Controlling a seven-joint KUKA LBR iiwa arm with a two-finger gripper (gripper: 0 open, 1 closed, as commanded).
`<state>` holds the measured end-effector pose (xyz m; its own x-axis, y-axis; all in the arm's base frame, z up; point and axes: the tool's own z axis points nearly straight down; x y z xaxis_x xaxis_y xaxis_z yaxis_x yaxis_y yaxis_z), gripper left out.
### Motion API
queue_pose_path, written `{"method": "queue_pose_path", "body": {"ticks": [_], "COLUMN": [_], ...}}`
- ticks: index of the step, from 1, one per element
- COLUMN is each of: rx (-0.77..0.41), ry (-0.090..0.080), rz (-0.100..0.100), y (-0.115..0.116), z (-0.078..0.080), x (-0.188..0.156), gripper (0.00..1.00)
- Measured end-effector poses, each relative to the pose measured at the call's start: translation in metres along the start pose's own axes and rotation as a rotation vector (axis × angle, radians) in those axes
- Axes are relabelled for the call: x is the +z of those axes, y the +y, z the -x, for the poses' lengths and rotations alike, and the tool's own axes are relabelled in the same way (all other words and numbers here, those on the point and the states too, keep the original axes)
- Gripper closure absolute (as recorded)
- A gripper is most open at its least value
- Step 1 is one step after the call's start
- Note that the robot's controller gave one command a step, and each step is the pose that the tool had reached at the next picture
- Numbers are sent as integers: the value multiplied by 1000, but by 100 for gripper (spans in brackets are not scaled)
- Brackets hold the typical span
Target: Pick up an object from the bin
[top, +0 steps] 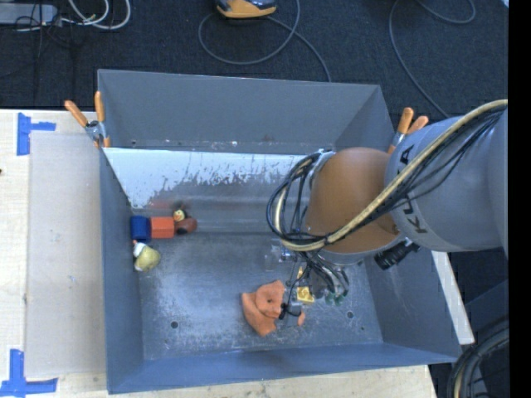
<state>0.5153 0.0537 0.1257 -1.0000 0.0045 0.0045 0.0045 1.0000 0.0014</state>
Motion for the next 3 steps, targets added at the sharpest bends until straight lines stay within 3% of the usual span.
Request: {"method": "queue_pose_path", "body": {"ticks": [1,2,3], "rx": [181,182,174], "ry": [2,2,8], "rz": [-2,-1,-2], "y": [-28,-28,-27], "z": [-3,-3,-4], "x": [35,35,-16], "gripper": [100,100,100]}}
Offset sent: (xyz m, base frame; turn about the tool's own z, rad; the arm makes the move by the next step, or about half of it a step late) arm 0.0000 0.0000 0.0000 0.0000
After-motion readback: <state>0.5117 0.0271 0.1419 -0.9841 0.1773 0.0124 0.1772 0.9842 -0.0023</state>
